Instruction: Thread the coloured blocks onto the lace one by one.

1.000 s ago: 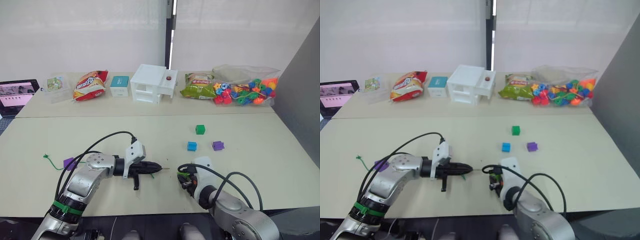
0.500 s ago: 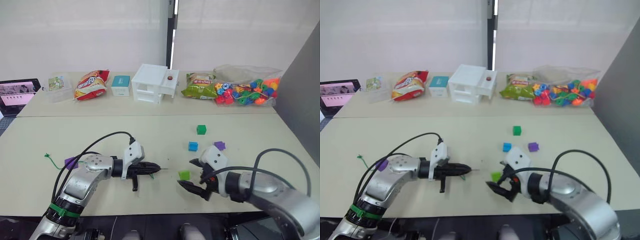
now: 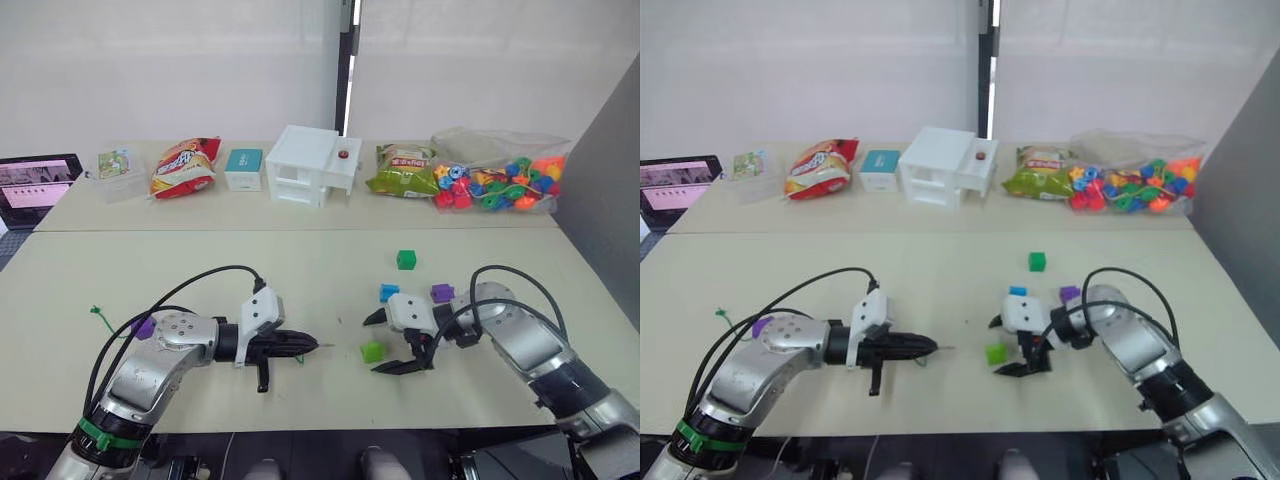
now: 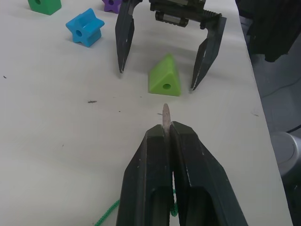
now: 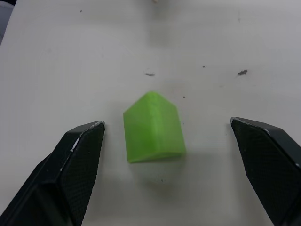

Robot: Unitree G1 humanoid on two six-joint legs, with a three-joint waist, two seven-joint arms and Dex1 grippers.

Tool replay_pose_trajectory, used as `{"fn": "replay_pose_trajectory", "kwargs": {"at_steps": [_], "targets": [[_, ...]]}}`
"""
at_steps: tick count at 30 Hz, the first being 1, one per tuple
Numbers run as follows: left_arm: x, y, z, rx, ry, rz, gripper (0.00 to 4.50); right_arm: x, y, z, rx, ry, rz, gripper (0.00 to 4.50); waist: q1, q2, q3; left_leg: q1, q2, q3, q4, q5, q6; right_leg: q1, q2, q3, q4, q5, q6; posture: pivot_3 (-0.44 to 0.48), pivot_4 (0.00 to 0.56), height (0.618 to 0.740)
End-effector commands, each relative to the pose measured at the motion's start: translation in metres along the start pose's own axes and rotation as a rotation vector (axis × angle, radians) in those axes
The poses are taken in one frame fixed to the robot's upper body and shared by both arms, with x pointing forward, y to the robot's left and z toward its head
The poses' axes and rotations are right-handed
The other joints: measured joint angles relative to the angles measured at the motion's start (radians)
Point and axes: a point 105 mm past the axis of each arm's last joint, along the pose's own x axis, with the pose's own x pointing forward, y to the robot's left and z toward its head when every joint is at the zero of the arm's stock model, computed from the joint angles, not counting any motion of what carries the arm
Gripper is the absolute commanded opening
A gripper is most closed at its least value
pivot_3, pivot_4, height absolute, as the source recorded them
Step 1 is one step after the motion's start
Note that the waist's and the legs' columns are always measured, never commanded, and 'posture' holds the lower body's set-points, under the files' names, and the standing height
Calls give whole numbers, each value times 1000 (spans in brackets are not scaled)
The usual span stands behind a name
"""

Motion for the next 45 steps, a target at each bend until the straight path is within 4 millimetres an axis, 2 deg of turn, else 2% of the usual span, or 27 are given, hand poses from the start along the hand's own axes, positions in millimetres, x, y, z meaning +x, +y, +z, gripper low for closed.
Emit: {"fn": "replay_pose_trajectory", "kwargs": {"at_steps": [1,7,8,12,18,26,45], "targets": [[-2,-4,12,32,-27,-1,0,-1,-3,0,-25,4,13,3399,-2,0,0,0,0,0,0,0,0,0,0,0,0,0,0,0,150,740],[5,-5,15,31,-37,9,0,3,-4,-2,0,-14,-5,1385,-5,0,0,2,0,0,0,0,0,1,0,0,1,0,0,0,150,740],[8,-4,13,36,-15,16,0,3,-4,0,7,-22,-16,1301,-4,0,0,2,0,0,0,0,0,1,0,0,1,0,0,0,150,740],[18,-1,4,56,50,32,0,5,-2,2,31,-21,-37,1301,-4,0,0,3,0,0,1,0,0,2,0,0,1,0,0,0,150,740],[31,0,5,70,58,27,0,8,3,-1,52,39,-59,1301,-6,0,0,3,0,0,1,0,0,1,1,1,4,0,0,0,150,740],[32,1,10,79,49,18,0,11,7,0,60,89,-81,1301,-5,0,0,6,0,0,1,0,0,2,1,1,8,0,0,0,150,740],[50,1,13,89,30,-19,0,13,14,7,87,104,-92,1301,-5,0,0,6,0,0,1,0,0,3,1,1,8,0,0,0,150,740]]}}
